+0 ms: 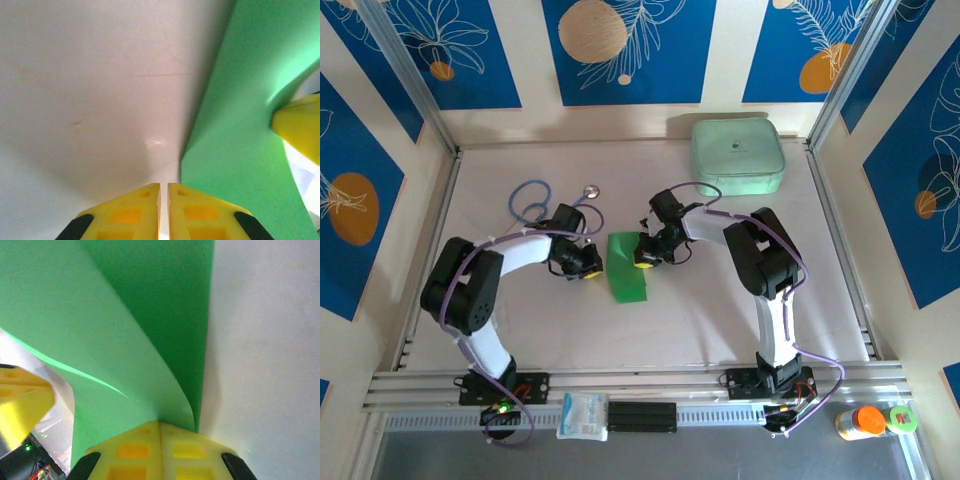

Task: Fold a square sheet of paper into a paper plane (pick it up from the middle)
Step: First fold in half a square sheet of paper at the center of the table.

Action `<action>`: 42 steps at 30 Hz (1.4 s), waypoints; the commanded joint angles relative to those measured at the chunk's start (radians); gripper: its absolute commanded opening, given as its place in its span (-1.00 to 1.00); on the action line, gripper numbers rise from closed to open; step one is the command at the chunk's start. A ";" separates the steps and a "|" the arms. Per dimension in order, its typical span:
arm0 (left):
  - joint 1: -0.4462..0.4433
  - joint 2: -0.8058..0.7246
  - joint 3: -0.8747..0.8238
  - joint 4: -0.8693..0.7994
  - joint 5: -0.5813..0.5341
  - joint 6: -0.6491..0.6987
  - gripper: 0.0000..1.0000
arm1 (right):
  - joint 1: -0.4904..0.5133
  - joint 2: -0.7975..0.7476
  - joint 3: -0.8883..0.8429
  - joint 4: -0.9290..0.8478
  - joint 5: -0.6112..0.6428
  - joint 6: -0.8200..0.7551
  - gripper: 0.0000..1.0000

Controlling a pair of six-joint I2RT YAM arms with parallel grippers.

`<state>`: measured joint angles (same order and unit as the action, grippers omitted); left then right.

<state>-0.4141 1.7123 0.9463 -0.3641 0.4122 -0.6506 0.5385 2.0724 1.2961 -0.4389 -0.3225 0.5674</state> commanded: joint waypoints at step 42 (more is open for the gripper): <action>-0.095 0.070 0.046 0.169 0.097 -0.104 -0.77 | 0.003 0.163 -0.072 -0.135 0.273 0.014 -0.94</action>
<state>-0.4969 1.7226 0.9585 -0.2165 0.4976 -0.7357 0.5411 2.0808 1.3071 -0.4530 -0.3206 0.5728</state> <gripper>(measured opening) 0.115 0.055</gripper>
